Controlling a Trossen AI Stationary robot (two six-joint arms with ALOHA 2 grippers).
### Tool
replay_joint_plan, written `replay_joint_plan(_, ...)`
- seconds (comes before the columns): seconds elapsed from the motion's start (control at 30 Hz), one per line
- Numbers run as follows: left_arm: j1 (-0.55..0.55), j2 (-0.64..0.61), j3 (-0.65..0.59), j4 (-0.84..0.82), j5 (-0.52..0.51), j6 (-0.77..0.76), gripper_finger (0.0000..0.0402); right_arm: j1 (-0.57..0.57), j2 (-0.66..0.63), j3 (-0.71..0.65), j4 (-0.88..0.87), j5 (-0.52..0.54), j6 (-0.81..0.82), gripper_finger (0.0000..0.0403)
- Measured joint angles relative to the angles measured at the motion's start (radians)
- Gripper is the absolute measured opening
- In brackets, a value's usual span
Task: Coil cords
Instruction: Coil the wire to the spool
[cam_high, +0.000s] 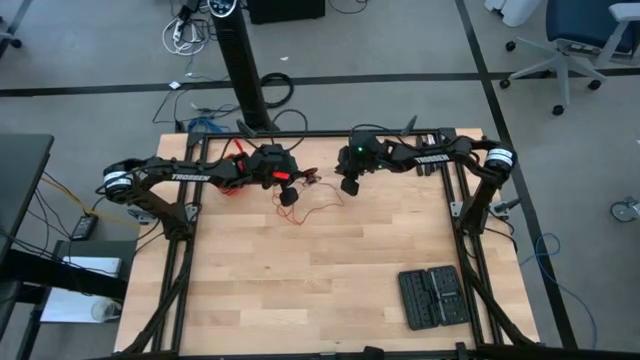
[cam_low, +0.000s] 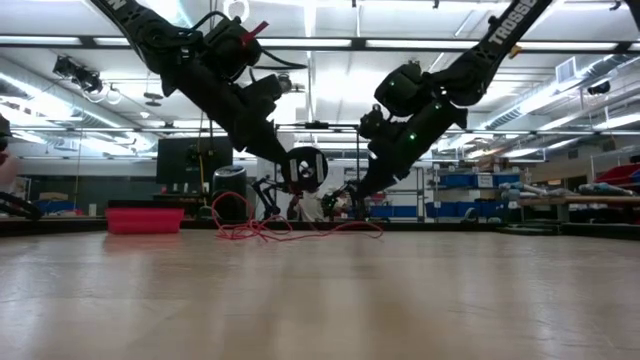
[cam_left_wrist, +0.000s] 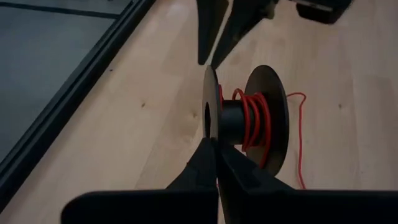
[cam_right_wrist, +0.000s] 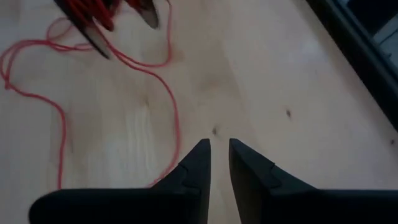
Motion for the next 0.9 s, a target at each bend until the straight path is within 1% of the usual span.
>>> replay_joint_plan(0.07,0.0,0.0,0.0,-0.001,0.0,0.005,0.0001,-0.009,0.0,0.0,-0.01,-0.036,0.01,0.0056)
replay_joint_plan(0.2,-0.003,0.0,0.023,-0.005,-0.001,0.031,0.0001,-0.018,0.018,0.0,0.047,-0.248,0.031,0.0055)
replay_joint_plan(0.27,-0.007,0.0,0.036,-0.002,-0.002,0.031,0.0001,-0.018,0.027,-0.015,0.112,-0.302,0.032,0.0055)
replay_joint_plan(0.5,-0.032,0.001,0.061,0.001,0.014,0.053,0.0001,-0.02,0.033,-0.132,0.417,-0.299,0.034,0.0057)
replay_joint_plan(0.7,-0.058,0.001,0.063,0.097,0.015,0.061,0.0001,-0.02,0.033,-0.197,0.512,-0.298,0.06,0.0055)
replay_joint_plan(0.9,-0.086,0.001,0.063,0.199,0.015,0.08,0.0001,-0.017,0.033,-0.205,0.56,-0.296,0.057,0.0061)
